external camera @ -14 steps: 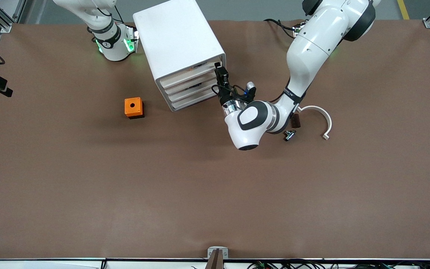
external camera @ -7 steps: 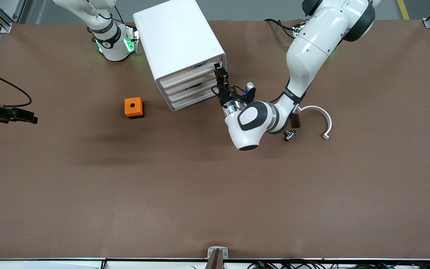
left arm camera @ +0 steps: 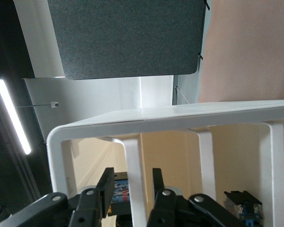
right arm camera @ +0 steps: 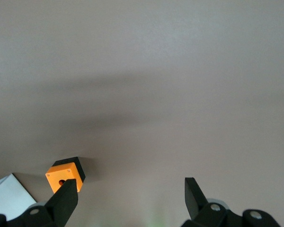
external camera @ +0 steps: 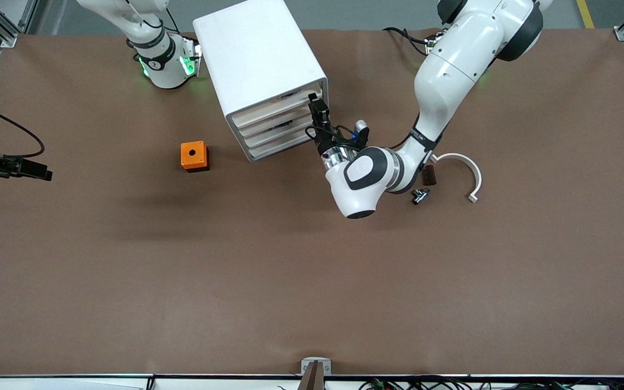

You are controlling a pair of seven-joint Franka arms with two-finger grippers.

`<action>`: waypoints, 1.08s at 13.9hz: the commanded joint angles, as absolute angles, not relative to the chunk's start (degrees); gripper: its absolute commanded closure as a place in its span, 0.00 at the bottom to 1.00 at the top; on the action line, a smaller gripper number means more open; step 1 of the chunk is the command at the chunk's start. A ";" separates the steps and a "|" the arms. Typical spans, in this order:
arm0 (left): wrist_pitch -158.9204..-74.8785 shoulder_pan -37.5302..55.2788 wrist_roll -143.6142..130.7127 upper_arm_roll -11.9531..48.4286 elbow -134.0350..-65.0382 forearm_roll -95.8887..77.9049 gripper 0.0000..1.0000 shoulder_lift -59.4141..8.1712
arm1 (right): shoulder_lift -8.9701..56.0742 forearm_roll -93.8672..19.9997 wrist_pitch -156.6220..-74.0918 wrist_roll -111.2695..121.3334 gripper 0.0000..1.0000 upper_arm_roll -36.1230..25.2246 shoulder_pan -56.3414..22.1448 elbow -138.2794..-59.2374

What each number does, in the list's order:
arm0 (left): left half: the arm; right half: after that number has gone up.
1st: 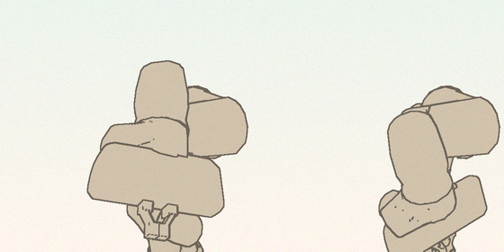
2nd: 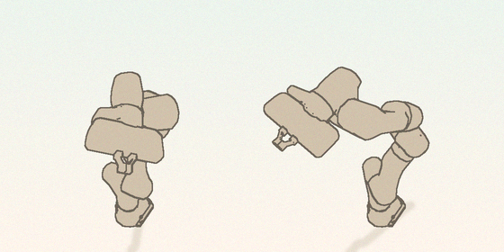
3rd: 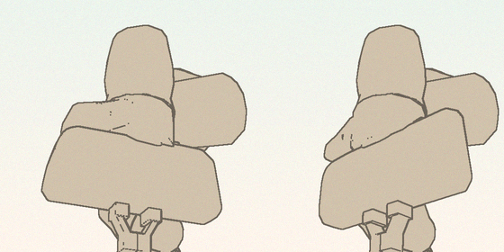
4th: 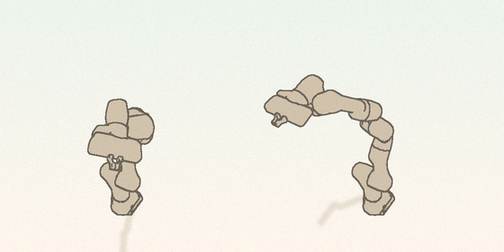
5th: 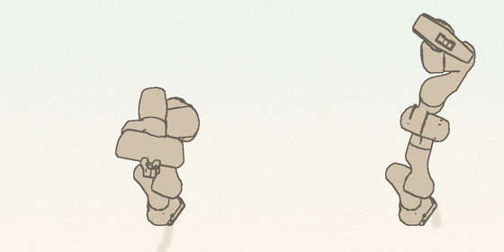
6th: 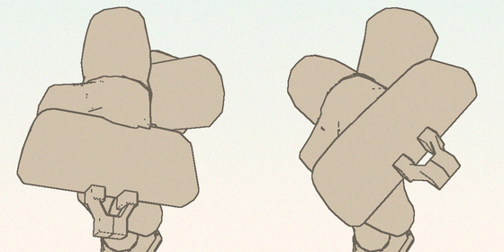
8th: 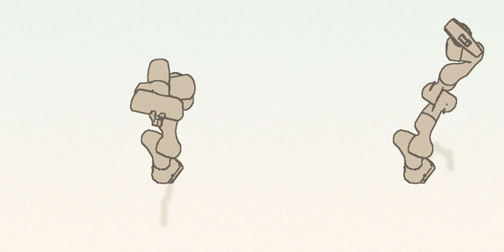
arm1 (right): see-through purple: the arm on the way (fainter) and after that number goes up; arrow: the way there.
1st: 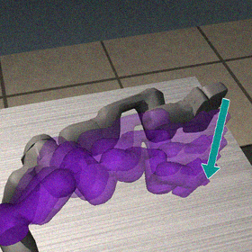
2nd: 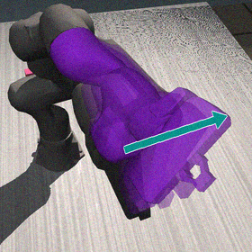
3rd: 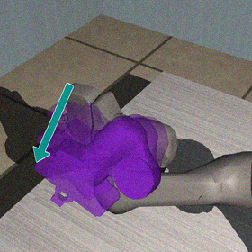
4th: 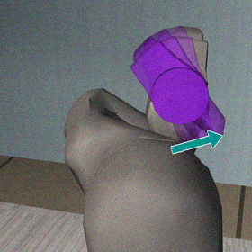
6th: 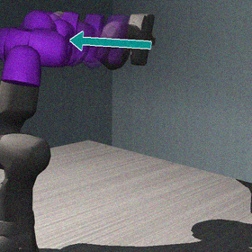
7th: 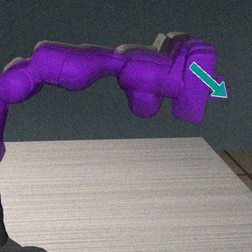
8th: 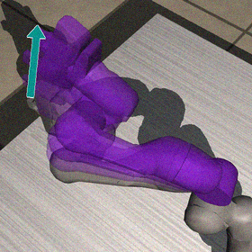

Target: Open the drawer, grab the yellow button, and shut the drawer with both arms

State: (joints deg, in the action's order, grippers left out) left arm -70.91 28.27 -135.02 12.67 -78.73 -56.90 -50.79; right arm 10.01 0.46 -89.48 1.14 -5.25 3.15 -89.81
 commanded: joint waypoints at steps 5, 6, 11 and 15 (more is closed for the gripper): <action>-71.63 31.20 -135.97 12.39 -78.57 -58.53 0.69 -51.24 | 8.17 0.35 -85.87 -25.89 0.00 -4.75 -5.52 -89.74; -71.63 31.55 -135.53 12.39 -78.49 -58.54 0.73 -51.15 | 8.00 -0.52 -85.70 -28.45 0.00 -4.75 -6.49 -89.74; -71.54 31.55 -134.39 12.39 -78.31 -58.18 0.89 -51.24 | 7.91 -1.93 -85.17 -32.17 0.00 -4.75 -7.65 -90.09; -71.54 30.77 -135.00 12.31 -78.22 -58.18 0.99 -51.15 | 7.74 -2.29 -85.17 -32.25 0.00 -4.75 -7.91 -90.53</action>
State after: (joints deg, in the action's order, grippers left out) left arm -71.33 31.25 -135.30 12.68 -78.45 -57.50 -51.35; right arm 8.80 -1.48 -85.52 -31.17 -4.56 -7.56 -89.69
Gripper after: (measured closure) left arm 0.912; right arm 0.000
